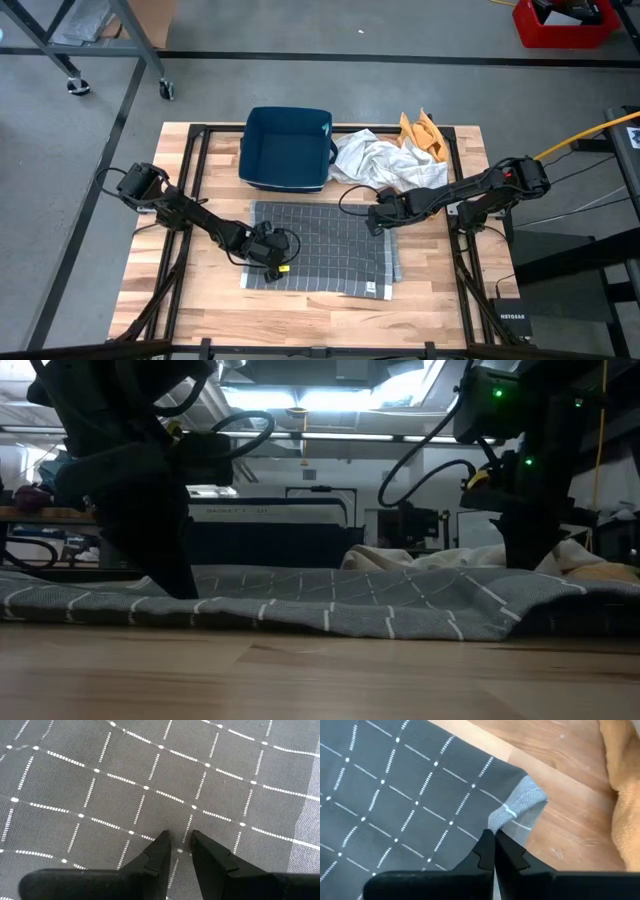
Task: Fold towel
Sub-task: Fold the gray patterned towel
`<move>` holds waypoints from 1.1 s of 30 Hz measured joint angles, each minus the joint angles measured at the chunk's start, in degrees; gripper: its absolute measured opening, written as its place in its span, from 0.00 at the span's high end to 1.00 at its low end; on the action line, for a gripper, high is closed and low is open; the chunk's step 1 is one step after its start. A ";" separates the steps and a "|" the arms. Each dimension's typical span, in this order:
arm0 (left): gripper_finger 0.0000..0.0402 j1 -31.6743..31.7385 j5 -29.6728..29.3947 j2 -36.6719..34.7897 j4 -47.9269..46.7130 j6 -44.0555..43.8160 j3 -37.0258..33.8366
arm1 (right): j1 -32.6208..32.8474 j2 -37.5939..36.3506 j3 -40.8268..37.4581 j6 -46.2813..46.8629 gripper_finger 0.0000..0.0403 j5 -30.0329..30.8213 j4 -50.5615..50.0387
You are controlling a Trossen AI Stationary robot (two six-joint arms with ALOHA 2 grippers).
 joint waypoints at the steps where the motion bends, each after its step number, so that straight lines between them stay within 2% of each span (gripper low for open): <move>1: 0.83 0.01 0.02 0.00 0.00 0.00 0.00 | 0.02 0.00 0.00 0.45 0.99 0.40 -0.40; 9: 0.83 0.01 0.11 0.02 -0.07 0.00 -0.04 | 0.00 -0.15 -0.02 2.68 0.99 3.67 -1.06; 18: 0.83 0.01 0.17 0.02 -0.01 0.00 -0.07 | 0.00 -0.15 0.00 3.33 1.00 5.44 -8.96; 25: 0.83 0.01 0.19 0.04 0.02 -0.01 -0.07 | 0.00 -0.17 0.00 2.61 0.99 7.52 -9.30; 28: 0.83 0.01 0.19 0.04 0.02 -0.22 -0.07 | 0.00 -0.17 0.00 1.88 0.96 5.96 -9.28; 33: 0.83 0.01 0.09 0.04 0.00 -3.93 -0.09 | 0.02 -0.17 0.00 1.15 0.89 -0.77 -9.28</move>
